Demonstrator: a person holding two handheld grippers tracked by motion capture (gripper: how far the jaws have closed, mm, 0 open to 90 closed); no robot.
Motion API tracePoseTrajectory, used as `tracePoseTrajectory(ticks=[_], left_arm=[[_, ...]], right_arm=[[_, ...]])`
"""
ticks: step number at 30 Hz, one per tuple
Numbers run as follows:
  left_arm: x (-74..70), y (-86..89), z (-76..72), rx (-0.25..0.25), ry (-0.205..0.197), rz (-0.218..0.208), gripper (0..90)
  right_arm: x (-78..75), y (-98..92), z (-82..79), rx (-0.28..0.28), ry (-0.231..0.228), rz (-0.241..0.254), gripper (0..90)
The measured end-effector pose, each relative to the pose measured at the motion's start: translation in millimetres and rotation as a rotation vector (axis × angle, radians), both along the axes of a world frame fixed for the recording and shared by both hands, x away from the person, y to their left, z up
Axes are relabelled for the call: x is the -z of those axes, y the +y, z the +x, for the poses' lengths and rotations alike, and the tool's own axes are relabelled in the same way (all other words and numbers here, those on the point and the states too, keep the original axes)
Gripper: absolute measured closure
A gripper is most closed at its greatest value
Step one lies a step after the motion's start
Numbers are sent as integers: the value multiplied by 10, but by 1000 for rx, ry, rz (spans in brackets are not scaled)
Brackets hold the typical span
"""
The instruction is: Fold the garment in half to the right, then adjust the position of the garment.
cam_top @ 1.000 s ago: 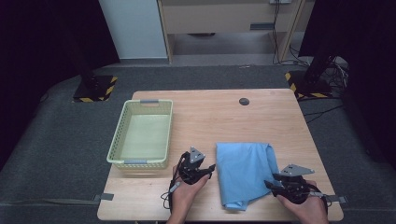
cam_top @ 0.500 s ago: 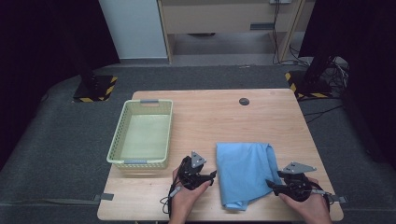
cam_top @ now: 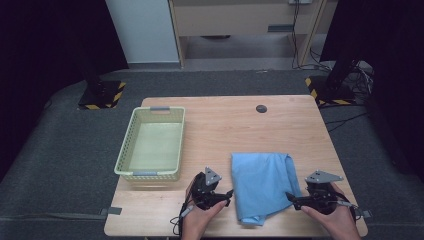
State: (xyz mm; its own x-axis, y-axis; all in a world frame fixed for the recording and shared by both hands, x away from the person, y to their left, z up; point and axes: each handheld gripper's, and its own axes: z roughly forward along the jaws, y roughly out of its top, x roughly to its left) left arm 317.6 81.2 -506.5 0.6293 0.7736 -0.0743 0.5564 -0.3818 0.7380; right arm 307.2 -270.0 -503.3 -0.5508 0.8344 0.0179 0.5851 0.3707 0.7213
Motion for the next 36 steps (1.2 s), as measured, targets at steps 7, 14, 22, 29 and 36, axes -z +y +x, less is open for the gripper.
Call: tracePoseTrajectory(ticks=[7, 14, 22, 29, 36], left_arm=[[3, 40, -20, -7, 11, -6, 162], [24, 61, -9, -5, 22, -8, 157], [40, 52, -18, -3, 30, -5, 157], [64, 37, -31, -1, 42, -4, 157], [76, 27, -35, 3, 47, -2, 157]], right_arm=[[-13, 39, 8, -30, -5, 0, 48], [-18, 70, 41, -36, -11, -5, 48], [-97, 90, 23, -42, -31, 8, 51], [-289, 242, -30, -101, -72, 18, 57], [-318, 503, -25, -184, -62, -18, 57]])
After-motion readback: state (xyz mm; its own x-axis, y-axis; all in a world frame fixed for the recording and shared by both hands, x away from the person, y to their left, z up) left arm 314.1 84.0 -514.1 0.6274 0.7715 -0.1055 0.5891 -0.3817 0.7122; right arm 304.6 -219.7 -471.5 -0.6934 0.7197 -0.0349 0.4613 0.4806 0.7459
